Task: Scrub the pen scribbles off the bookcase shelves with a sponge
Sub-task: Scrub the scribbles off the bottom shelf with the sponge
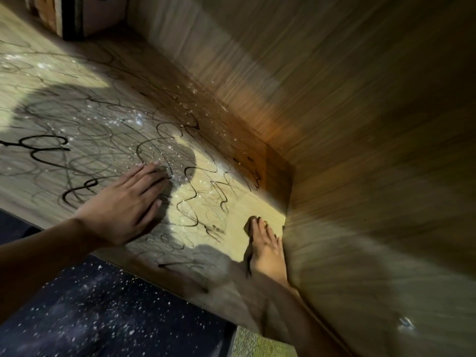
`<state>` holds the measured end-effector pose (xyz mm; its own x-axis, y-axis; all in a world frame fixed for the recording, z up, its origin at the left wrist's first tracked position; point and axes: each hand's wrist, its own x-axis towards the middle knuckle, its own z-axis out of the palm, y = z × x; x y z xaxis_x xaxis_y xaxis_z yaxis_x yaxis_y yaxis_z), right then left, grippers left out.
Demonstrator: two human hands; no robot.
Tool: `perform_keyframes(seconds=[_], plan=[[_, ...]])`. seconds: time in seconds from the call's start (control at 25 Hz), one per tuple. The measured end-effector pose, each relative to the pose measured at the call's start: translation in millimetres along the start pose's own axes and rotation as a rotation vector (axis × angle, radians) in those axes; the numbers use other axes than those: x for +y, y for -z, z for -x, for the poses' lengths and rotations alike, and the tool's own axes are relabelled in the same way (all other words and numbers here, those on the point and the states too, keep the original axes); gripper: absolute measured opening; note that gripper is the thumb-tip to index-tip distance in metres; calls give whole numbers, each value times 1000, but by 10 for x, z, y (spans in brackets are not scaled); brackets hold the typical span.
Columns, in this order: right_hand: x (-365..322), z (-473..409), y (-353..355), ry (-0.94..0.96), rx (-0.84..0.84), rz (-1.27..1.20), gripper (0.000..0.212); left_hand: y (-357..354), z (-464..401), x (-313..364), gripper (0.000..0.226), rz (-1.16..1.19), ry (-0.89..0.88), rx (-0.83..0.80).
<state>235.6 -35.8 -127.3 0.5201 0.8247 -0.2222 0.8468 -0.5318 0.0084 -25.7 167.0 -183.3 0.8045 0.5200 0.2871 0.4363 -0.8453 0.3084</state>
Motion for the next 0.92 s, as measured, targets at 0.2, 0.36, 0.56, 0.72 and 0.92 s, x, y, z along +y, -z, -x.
perform_keyframes(seconds=[0.2,0.36,0.56,0.72,0.92], plan=[[-506,108,-199,128,152,13,58,-11,-2,-17,65,-2,2,-3],[-133,167,-17,392,-52,118,78,27,6,12,62,-12,-8,-6],[-411,-317,100,-111,33,-55,71,16,-7,6,64,15,22,-6],[-519,682,-232,436,69,68,83,16,17,13,63,-10,44,-23],[14,180,-159,45,132,17,71,48,20,35,66,-26,43,-32]])
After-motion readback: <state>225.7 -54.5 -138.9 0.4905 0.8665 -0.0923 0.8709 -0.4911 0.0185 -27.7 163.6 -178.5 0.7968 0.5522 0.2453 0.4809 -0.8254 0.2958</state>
